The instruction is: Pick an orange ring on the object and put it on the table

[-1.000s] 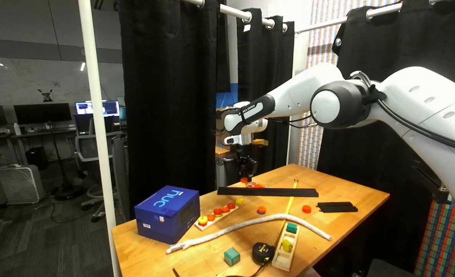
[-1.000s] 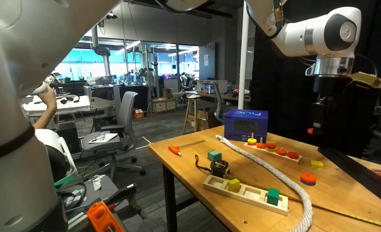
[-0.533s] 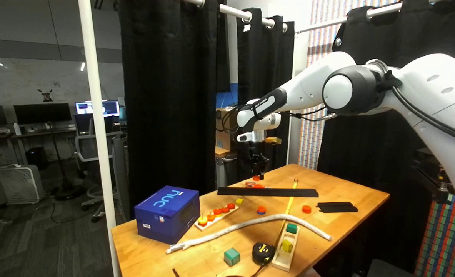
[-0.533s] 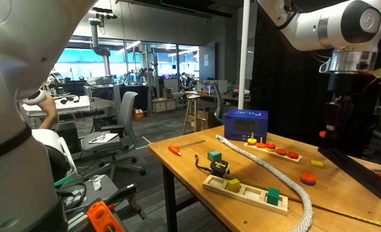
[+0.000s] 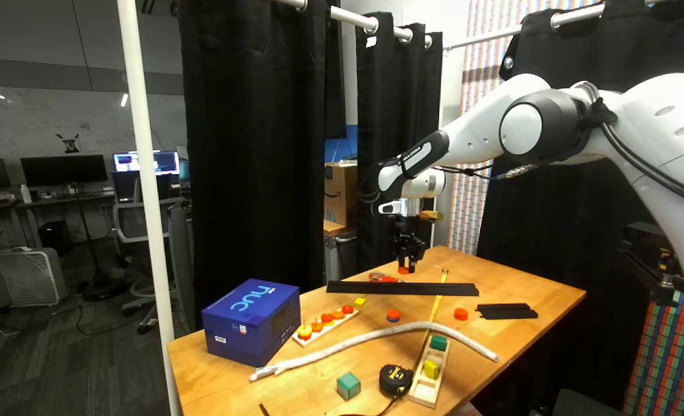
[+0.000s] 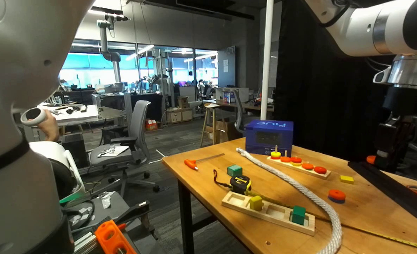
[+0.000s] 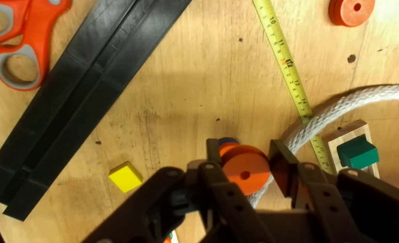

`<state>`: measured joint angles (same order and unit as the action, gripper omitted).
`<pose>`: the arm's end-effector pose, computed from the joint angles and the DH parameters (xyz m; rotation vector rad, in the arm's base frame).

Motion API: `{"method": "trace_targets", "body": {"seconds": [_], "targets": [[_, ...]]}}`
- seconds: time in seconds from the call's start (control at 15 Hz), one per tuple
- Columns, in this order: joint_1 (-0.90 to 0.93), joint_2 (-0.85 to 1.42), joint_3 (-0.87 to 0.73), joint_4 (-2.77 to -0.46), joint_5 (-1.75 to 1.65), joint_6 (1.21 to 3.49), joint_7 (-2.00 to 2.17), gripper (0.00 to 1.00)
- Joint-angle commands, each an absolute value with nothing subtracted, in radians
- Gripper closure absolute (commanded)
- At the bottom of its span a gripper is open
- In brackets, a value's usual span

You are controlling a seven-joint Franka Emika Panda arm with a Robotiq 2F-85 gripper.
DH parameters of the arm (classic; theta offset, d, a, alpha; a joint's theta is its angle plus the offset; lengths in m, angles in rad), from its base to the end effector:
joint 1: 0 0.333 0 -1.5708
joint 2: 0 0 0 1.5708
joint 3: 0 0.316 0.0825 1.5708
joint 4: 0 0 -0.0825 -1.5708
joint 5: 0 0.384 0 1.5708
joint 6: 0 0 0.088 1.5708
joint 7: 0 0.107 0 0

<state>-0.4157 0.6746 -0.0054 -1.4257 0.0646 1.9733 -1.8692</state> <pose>0.6487 -0.2853 0.2883 -2.2778 -1.9578 0.0044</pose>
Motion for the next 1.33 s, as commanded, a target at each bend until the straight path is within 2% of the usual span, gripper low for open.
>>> {"method": "trace_targets", "body": {"seconds": [0.0, 0.6, 1.27], "targets": [[-0.433, 0.623, -0.015, -1.521, 0.099, 2.023, -1.92, 0.83], [-0.441, 0.608, -0.034, -1.668, 0.089, 2.148, -1.945, 0.83], [-0.448, 0.668, -0.034, -1.646, 0.094, 2.153, -1.969, 0.83]]}}
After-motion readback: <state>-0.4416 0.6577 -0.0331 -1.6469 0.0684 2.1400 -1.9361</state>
